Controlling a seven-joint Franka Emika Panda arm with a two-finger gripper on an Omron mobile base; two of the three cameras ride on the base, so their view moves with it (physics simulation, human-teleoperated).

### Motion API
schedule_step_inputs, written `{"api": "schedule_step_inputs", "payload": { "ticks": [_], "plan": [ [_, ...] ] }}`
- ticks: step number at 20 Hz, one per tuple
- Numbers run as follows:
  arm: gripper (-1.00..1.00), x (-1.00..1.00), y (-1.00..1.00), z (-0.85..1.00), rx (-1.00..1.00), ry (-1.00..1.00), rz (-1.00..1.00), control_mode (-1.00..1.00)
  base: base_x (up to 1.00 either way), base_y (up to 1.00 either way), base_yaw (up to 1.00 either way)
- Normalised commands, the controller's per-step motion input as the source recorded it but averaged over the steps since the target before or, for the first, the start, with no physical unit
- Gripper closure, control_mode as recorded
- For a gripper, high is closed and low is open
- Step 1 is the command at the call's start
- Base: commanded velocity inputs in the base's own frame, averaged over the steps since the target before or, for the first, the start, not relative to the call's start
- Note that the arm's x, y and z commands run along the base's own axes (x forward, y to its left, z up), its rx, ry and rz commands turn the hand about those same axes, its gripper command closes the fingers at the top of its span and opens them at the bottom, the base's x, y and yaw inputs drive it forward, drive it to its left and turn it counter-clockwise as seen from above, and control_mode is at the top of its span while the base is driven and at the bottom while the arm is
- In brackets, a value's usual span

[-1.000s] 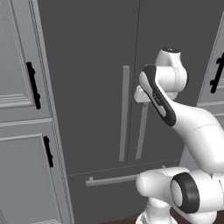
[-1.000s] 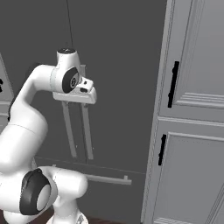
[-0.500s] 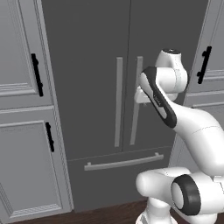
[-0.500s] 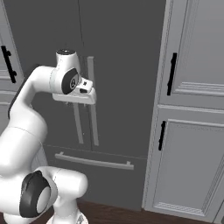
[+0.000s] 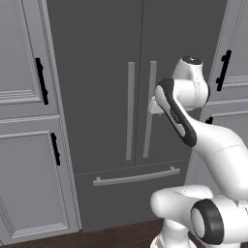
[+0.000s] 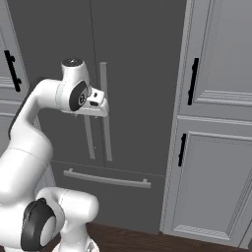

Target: Take the strawberry from the fridge and place it on top of the pancake, located on the dining counter.

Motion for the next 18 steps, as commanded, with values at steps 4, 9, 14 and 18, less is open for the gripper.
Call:
{"api": "schedule_step_inputs", "payload": {
  "ticks": [4,9,14,18],
  "plan": [
    [-1.0,0.73,0.0,-0.12,0.0,-0.37,0.0,-1.0,0.0,0.0,0.0],
    [-1.0,0.78,-0.09,-0.07,0.0,-0.18,-0.01,-1.0,0.0,0.0,0.0],
    [-1.0,0.9,-0.04,0.0,0.0,-0.01,-0.07,-1.0,0.0,0.0,0.0],
    [-1.0,0.74,0.0,-0.01,0.0,-0.02,-0.07,-1.0,0.0,0.0,0.0]
  ]
}}
